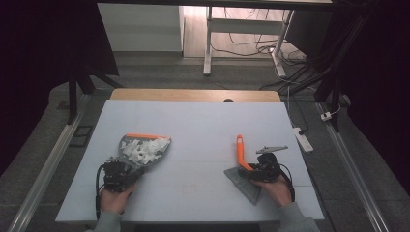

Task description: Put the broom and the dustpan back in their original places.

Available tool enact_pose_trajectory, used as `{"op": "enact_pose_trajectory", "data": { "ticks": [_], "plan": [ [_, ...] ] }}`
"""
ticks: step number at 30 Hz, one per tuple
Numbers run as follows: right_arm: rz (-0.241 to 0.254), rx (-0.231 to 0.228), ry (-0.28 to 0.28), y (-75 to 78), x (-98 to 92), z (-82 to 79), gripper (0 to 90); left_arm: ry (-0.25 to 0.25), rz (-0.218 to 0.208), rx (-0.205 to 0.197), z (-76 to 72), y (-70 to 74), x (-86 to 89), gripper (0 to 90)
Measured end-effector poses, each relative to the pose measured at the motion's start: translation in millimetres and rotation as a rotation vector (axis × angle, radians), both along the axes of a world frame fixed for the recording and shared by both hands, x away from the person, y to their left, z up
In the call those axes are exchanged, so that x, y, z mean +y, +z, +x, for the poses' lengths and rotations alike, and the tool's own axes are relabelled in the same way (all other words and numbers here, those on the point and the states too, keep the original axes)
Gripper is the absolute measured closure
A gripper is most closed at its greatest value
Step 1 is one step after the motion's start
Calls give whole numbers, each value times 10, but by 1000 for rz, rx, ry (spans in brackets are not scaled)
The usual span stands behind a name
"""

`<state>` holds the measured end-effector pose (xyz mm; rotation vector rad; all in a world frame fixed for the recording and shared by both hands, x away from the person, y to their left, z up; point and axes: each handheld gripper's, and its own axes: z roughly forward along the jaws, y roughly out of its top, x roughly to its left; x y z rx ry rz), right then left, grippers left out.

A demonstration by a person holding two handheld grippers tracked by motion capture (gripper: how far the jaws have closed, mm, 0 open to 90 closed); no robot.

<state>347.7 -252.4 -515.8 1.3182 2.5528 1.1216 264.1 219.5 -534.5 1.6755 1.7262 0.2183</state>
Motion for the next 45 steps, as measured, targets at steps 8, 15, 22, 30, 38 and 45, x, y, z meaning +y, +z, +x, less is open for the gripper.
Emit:
{"op": "enact_pose_trajectory", "data": {
  "ticks": [8,15,22,30,38,45],
  "plan": [
    [-60,-40,-49,32,-7,-16,396,-4,0,-18,-20,23,24,435],
    [-47,-88,-44,67,-39,-44,407,-20,17,-60,-89,96,39,350],
    [-35,-136,-3,124,-59,-87,424,-79,55,-101,-140,171,34,341],
    [-22,-187,49,175,-72,-164,438,-174,95,-156,-195,261,28,341],
    [-18,-239,106,201,-90,-236,443,-340,85,-193,-195,299,40,348],
    [-24,-293,132,231,-163,-378,445,-444,47,-212,-192,290,88,344]
  ]
}}
